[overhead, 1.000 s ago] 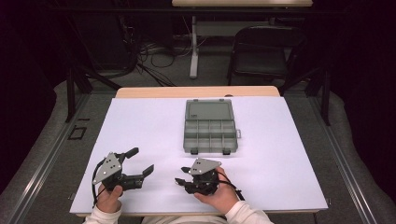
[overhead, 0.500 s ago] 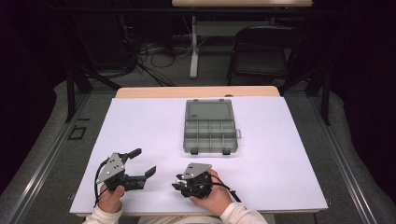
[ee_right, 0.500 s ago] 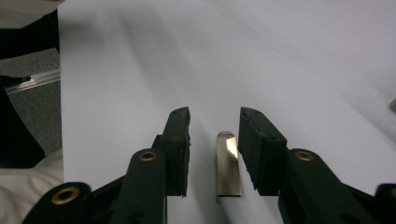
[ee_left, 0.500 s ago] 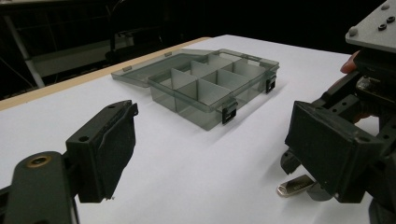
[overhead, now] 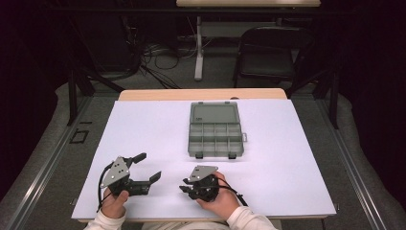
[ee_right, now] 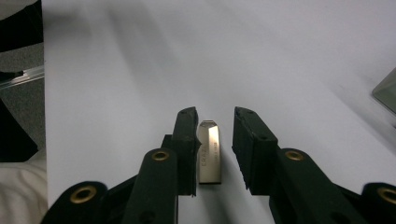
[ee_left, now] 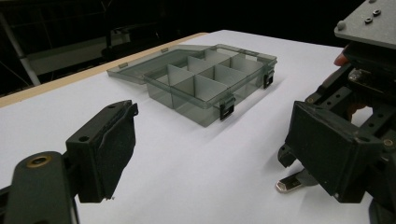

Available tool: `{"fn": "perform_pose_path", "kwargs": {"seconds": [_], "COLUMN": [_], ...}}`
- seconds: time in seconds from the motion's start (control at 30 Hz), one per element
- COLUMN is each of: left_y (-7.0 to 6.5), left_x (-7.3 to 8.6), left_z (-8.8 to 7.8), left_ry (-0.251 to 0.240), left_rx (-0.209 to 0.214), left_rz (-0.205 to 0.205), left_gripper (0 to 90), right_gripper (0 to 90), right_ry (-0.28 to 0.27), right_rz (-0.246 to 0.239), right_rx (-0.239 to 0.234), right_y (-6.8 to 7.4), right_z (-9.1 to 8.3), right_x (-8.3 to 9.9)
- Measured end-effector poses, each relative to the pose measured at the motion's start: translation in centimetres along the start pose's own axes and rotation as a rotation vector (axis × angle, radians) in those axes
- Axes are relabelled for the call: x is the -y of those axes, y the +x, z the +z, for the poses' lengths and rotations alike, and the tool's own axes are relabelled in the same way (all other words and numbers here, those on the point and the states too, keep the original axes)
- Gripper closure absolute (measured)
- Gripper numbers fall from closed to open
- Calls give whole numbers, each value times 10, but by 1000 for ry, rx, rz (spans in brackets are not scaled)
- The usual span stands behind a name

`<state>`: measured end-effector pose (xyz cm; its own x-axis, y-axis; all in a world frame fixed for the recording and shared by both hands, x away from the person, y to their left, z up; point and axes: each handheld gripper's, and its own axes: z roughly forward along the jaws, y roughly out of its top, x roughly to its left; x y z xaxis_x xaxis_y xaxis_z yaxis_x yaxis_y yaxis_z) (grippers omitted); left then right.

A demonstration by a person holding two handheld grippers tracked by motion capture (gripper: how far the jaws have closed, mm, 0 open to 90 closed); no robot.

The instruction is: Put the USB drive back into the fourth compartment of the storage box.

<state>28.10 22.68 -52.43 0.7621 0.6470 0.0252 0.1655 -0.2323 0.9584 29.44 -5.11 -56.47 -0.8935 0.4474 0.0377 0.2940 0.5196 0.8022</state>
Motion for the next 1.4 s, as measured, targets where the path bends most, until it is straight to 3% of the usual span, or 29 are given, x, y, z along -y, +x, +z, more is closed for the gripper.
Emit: {"fn": "perform_pose_path", "kwargs": {"seconds": [0.1,0.53,1.17,1.4], "left_y": [0,0,0,0], "left_x": [0,0,0,0], "left_z": [0,1,1,1], "left_ry": [2,10,12,14], "left_rx": [4,2,3,3], "left_rz": [0,2,1,2], "left_gripper": [158,158,158,158], "right_gripper": [709,752,795,795], "right_ry": [32,70,71,52], "right_rz": [4,-10,-21,-1], "right_rx": [-12,-12,-10,-12], "right_y": [-3,0,-1,-2], "right_z": [0,4,4,-3], "right_x": [0,0,0,-5]}}
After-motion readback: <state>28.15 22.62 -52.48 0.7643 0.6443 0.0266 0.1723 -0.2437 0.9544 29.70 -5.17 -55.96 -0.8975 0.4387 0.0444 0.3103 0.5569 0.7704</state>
